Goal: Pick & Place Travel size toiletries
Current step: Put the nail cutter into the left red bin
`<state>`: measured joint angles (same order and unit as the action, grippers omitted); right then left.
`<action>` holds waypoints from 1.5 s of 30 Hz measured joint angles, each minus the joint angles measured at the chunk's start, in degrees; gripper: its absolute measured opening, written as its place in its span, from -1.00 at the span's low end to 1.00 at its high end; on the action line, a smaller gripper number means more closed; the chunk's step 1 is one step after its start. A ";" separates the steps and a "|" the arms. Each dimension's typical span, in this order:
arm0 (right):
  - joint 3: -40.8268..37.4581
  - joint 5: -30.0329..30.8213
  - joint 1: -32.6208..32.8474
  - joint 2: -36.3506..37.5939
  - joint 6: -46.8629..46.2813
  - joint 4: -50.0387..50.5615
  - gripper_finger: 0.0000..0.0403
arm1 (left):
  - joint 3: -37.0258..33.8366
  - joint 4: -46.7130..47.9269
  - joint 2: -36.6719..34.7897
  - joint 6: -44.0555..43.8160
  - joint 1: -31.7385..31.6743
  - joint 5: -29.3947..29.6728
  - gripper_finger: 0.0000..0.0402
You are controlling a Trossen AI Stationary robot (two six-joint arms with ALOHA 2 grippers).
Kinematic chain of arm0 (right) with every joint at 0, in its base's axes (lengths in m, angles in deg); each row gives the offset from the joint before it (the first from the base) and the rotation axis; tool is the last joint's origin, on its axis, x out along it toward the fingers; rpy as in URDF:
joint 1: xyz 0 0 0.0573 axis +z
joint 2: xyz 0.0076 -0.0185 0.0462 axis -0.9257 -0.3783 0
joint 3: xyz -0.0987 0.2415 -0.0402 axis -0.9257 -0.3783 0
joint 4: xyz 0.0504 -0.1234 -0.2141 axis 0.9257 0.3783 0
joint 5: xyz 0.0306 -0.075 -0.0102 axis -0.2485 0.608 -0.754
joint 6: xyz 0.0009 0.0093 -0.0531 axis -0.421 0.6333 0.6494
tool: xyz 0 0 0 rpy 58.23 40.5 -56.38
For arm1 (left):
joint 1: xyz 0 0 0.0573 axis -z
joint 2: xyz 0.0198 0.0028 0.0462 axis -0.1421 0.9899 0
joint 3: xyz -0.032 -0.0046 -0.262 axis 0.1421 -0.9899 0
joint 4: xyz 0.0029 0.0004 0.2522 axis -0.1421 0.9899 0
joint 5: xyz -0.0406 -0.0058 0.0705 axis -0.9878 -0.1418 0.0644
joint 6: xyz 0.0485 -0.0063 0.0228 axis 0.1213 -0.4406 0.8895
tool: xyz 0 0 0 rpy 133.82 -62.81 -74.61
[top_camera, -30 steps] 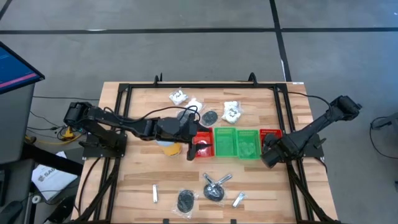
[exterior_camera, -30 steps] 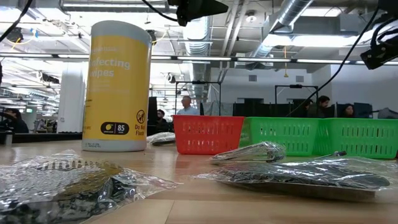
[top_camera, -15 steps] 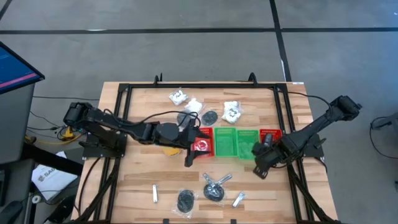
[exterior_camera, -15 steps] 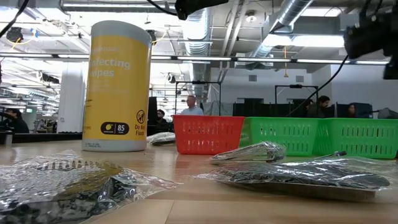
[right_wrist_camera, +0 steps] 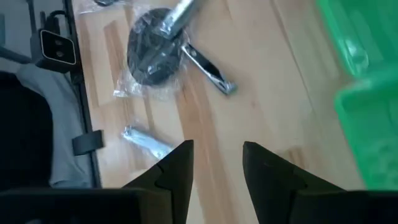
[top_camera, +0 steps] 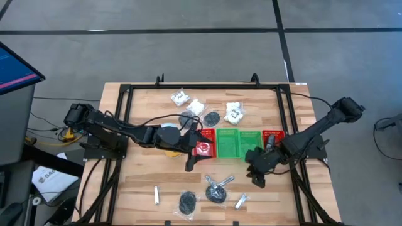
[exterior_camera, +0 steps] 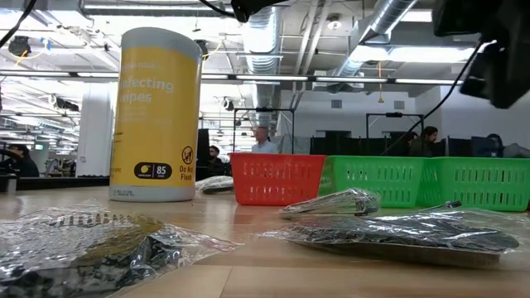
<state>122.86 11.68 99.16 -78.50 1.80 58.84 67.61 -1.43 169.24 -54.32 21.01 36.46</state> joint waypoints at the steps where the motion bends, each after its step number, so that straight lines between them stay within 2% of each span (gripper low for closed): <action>1: 0.00 0.00 -0.15 -0.99 2.16 -1.76 -0.37 | 0.00 0.04 0.00 0.00 -0.02 0.00 0.34; 7: 0.04 -0.15 -1.30 -7.99 14.66 -10.92 -0.37 | 0.02 0.57 0.00 0.00 -0.02 -0.02 0.34; 13: 0.13 -0.17 -1.57 -13.27 22.10 -17.18 -0.37 | 0.02 0.90 0.00 0.00 -0.02 -0.07 0.34; 28: 0.27 -0.07 -2.40 -23.60 25.63 -21.47 -0.38 | 0.02 1.32 0.02 0.00 -0.02 -0.26 0.34; 41: 4.70 0.32 -3.06 -31.27 27.16 -21.84 -0.38 | 0.02 2.25 0.02 0.00 -0.03 -0.21 0.34; 45: 5.93 0.21 -3.03 -31.68 27.26 -20.73 -0.41 | 0.02 2.38 0.02 0.00 -0.02 -0.17 0.34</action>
<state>128.79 11.89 96.13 -110.18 29.06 38.11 67.64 0.95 169.26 -54.32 20.99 36.29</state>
